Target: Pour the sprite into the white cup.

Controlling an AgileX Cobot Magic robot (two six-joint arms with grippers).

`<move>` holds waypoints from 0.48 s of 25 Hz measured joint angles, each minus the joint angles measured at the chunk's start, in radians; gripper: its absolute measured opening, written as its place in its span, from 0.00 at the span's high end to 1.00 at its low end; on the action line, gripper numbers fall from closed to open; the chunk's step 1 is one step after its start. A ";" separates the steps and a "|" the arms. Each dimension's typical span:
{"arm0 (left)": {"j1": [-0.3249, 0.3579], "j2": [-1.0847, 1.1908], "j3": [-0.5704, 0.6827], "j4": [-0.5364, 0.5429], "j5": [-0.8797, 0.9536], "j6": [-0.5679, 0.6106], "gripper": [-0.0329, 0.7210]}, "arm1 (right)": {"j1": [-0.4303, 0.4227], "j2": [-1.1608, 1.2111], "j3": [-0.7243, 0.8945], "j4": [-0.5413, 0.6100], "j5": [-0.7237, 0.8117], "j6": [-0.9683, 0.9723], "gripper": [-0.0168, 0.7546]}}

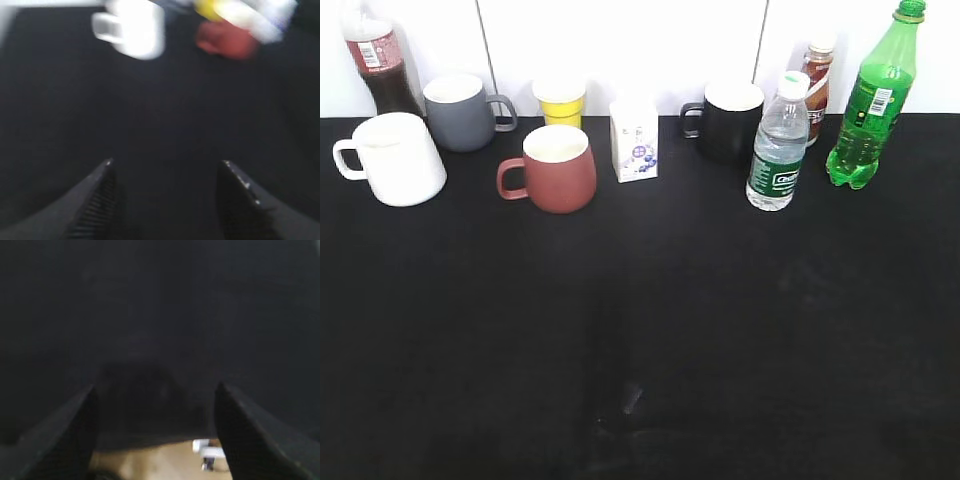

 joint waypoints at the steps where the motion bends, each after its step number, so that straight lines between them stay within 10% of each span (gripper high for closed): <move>1: 0.064 -0.038 0.000 0.000 0.000 0.000 0.35 | -0.046 -0.037 0.000 0.000 0.000 0.000 0.29; 4: 0.161 -0.063 0.001 0.000 0.000 0.000 0.39 | -0.069 -0.165 0.000 0.000 0.000 0.000 0.29; 12: 0.162 -0.063 0.002 0.000 0.000 0.000 0.41 | -0.069 -0.171 0.001 0.000 0.000 0.000 0.29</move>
